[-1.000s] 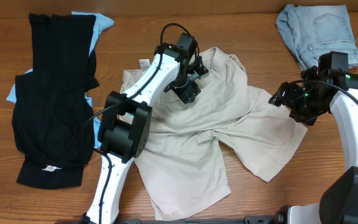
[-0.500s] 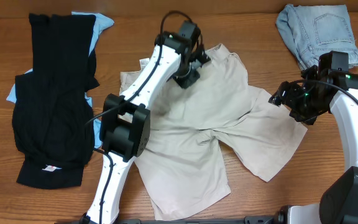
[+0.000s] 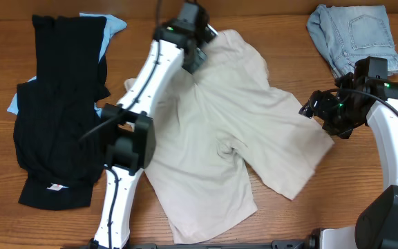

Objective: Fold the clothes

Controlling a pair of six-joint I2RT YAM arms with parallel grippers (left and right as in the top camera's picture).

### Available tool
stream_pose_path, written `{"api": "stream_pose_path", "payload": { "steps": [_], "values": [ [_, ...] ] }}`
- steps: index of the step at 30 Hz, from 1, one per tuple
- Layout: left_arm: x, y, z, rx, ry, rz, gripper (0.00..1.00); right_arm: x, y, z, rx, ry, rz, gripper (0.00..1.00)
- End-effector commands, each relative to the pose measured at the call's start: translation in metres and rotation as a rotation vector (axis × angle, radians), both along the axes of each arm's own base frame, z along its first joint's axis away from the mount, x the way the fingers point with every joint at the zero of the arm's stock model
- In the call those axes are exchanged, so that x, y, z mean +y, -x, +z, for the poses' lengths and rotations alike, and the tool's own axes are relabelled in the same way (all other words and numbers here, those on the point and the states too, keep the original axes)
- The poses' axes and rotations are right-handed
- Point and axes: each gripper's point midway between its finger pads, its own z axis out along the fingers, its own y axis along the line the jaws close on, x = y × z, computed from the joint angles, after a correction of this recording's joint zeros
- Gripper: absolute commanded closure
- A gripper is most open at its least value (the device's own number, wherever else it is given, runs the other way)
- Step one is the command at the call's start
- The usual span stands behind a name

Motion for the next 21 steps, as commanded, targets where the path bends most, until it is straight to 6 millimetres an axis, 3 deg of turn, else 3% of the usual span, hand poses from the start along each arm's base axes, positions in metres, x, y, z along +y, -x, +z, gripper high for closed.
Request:
{"api": "stream_pose_path", "payload": {
  "steps": [1,3,4,6,7,8,13,21],
  "values": [
    [0.036,-0.029,0.013,-0.077,0.02,0.089,0.94,-0.003,-0.007,0.009,-0.041,0.018,0.002,0.17],
    [0.043,-0.035,0.015,-0.093,0.033,0.1,0.89,-0.003,-0.009,0.01,-0.049,0.019,0.002,0.18],
    [0.046,-0.037,0.016,-0.097,0.034,0.106,0.77,-0.003,-0.01,0.01,-0.056,0.021,0.003,0.18],
    [0.052,-0.038,0.016,-0.099,0.034,0.116,0.42,-0.003,-0.014,0.011,-0.072,0.024,0.006,0.18],
    [0.053,-0.039,0.016,-0.097,0.036,0.123,0.14,-0.002,-0.016,0.012,-0.081,0.025,0.01,0.18],
    [0.056,-0.039,0.016,-0.096,0.044,0.15,0.0,0.0,-0.018,0.012,-0.088,0.026,0.015,0.17],
    [0.083,-0.031,0.023,-0.063,0.087,0.393,0.0,0.024,-0.019,0.012,-0.095,0.022,0.084,0.17],
    [0.115,0.023,0.075,0.094,0.078,0.515,0.0,0.113,0.006,-0.002,-0.045,0.008,0.318,0.16]
  ]
}}
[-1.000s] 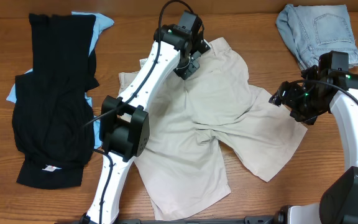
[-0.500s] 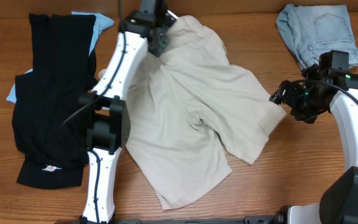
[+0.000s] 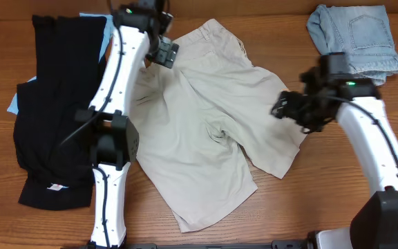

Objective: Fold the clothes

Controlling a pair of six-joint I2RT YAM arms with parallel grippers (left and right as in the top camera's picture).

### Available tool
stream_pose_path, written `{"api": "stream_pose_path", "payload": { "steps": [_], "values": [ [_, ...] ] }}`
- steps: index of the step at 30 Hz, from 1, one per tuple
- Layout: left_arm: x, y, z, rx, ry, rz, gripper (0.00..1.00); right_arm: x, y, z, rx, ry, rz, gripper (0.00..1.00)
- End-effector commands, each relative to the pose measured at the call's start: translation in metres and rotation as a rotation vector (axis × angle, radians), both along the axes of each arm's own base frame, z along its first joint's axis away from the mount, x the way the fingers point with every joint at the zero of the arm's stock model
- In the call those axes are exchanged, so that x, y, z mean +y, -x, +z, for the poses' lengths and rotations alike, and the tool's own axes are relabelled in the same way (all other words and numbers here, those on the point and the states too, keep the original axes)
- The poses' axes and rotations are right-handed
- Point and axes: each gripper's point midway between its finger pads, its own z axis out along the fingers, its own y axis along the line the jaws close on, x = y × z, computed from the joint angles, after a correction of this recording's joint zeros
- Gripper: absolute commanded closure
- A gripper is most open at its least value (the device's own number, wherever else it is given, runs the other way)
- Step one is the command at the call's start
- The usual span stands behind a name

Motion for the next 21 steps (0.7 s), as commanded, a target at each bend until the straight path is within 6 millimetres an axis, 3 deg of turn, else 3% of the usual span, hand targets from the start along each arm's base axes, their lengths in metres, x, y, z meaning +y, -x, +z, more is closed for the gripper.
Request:
{"api": "stream_pose_path", "payload": {
  "steps": [1,5,9,16,21],
  "values": [
    [0.015,0.011,0.04,-0.023,0.019,0.085,0.0,0.044,0.021,-0.014,0.036,0.006,0.115,0.16],
    [0.017,0.02,0.049,-0.01,0.016,0.089,0.0,0.073,0.045,-0.04,0.098,0.033,0.221,0.12],
    [0.017,0.02,0.048,-0.007,0.018,0.093,0.0,0.086,0.058,-0.066,0.116,0.108,0.296,0.01],
    [0.017,0.019,0.049,-0.012,0.019,0.093,0.0,0.083,0.07,-0.106,0.173,0.249,0.356,0.0],
    [0.017,0.019,0.048,-0.01,0.018,0.092,0.0,0.077,0.077,-0.121,0.241,0.28,0.313,0.0]
  ]
}}
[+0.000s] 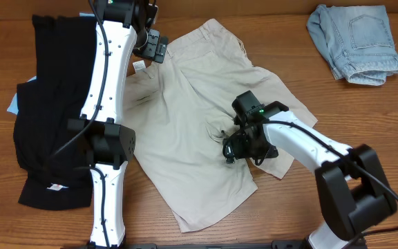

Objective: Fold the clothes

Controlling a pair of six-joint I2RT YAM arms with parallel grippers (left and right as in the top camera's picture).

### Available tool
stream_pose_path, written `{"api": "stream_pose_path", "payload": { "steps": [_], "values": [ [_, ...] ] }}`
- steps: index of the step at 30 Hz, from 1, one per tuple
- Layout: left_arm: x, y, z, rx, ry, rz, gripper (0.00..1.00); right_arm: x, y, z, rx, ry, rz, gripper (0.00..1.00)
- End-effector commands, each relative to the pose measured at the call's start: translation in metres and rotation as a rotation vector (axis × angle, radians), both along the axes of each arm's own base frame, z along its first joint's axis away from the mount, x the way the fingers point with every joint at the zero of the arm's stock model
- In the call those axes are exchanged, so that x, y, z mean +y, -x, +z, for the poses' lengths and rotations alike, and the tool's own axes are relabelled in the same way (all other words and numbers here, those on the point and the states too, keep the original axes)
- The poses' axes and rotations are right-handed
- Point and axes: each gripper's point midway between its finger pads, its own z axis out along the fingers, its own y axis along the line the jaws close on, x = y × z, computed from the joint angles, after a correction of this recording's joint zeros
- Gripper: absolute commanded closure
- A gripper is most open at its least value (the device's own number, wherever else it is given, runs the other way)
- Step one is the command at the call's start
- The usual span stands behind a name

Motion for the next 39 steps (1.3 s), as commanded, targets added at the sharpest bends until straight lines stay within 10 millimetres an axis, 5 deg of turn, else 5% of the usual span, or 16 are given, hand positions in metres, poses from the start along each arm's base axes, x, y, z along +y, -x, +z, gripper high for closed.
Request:
{"api": "stream_pose_path", "payload": {
  "steps": [1,17,31,35,39],
  "values": [
    [0.0,-0.001,0.008,-0.024,0.006,0.02,0.0,-0.013,0.004,-0.01,0.023,0.084,-0.067,0.0],
    [0.001,0.002,0.006,-0.008,0.003,0.019,0.0,-0.09,0.022,-0.032,0.122,0.249,-0.463,0.0],
    [-0.028,0.014,-0.003,0.061,0.126,-0.078,0.0,-0.217,-0.037,-0.034,-0.033,0.091,-0.739,0.0],
    [-0.058,0.018,-0.011,0.091,0.239,-0.284,0.0,-0.227,-0.061,-0.008,-0.075,-0.08,-0.745,0.0],
    [-0.088,0.018,-0.026,0.09,0.288,-0.516,0.0,-0.22,-0.088,0.06,-0.106,-0.255,-0.659,0.0]
  ]
}}
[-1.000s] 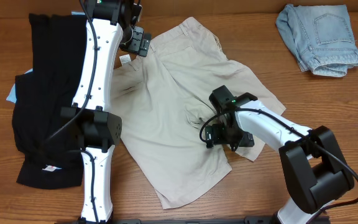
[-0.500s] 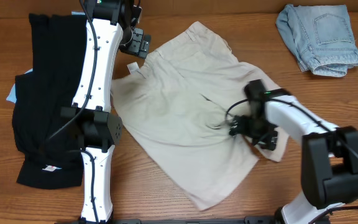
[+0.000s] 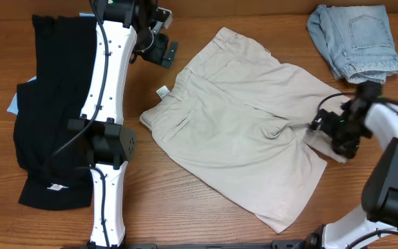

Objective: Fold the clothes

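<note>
Beige shorts point(image 3: 233, 131) lie spread flat across the middle of the table, with the waistband on the left and both legs pointing right and toward the front. My left gripper point(image 3: 163, 50) hovers just off the waistband's far-left side, apart from the cloth, and looks open. My right gripper point(image 3: 325, 128) sits at the right edge of the shorts, where the upper leg ends, and seems shut on that fabric.
A black garment point(image 3: 54, 104) lies in a long heap at the left, with a light blue cloth point(image 3: 12, 104) peeking from under it. Folded light denim shorts point(image 3: 354, 38) lie at the back right corner.
The shorts have turned and spread flatter, with the legs now reaching far right. My right gripper went from the crotch area to the right edge. My left gripper is now off the waistband.
First the shorts lay rumpled with my left gripper at the waistband's far edge and my right at a leg's hem. Then the cloth was shifted left and my right gripper came to the crotch. Now the shorts lie flat and stretched rightward.
</note>
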Controlling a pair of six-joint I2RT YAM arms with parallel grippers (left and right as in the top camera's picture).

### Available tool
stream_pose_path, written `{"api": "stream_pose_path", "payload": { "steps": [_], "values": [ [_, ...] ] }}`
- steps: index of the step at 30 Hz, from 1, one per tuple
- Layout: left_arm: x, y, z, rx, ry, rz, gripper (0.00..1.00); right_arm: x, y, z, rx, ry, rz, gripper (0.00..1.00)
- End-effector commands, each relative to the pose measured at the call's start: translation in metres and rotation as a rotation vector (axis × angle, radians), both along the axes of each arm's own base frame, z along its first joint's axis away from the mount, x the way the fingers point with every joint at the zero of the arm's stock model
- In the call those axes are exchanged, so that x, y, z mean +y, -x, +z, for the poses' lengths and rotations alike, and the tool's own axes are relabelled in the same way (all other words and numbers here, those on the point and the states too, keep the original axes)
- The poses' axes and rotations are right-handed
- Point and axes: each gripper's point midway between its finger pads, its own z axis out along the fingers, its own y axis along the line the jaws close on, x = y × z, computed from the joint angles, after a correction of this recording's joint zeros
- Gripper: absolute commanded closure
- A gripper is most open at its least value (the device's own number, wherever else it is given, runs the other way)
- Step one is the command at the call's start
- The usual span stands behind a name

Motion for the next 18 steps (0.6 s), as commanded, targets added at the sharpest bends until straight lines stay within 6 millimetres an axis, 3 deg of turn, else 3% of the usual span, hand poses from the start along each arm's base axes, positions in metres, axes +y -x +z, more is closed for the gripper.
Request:
{"api": "stream_pose_path", "payload": {
  "steps": [1,6,9,14,18],
  "values": [
    [-0.046,0.004,-0.029,0.013,0.087,-0.297,0.0,0.009,-0.047,0.068,-0.198,-0.102,0.12,0.0],
    [-0.091,0.011,-0.07,0.012,0.039,-0.544,0.0,0.024,-0.066,0.14,-0.297,-0.076,0.182,0.0],
    [-0.112,0.014,-0.098,0.032,0.012,-0.587,0.0,0.035,-0.071,0.161,-0.35,-0.06,0.219,0.0],
    [-0.132,0.027,-0.146,0.098,-0.099,-0.646,0.03,0.038,-0.068,0.164,-0.341,-0.021,0.239,0.0],
    [-0.133,0.034,-0.164,0.137,-0.13,-0.651,0.02,0.038,-0.067,0.163,-0.333,-0.018,0.239,0.0]
  ]
}}
